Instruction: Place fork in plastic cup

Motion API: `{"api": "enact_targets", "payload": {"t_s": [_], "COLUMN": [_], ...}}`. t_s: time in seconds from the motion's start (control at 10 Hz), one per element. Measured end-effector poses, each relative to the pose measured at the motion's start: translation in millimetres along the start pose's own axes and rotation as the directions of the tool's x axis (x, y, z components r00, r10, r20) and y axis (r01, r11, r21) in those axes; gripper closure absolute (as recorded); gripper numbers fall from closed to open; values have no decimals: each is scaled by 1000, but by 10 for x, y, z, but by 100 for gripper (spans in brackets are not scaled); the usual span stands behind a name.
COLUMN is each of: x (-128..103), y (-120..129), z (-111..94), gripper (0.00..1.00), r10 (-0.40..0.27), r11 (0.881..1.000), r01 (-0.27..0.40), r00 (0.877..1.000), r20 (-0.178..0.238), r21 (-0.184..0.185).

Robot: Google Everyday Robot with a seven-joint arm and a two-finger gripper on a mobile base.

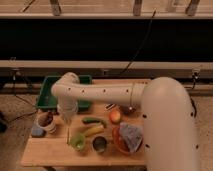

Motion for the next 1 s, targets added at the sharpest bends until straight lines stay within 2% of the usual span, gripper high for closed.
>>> {"api": "enact_targets", "payload": {"t_s": [0.4,1.0], "x": [-70,-90], "y": [-6,110], "z": [-308,-615], "gripper": [100,100], "r10": [-21,-13], "r11": [999,997], "r01": [23,20], "r00": [999,996], "r20": [-39,-84], "r21": [42,81]}}
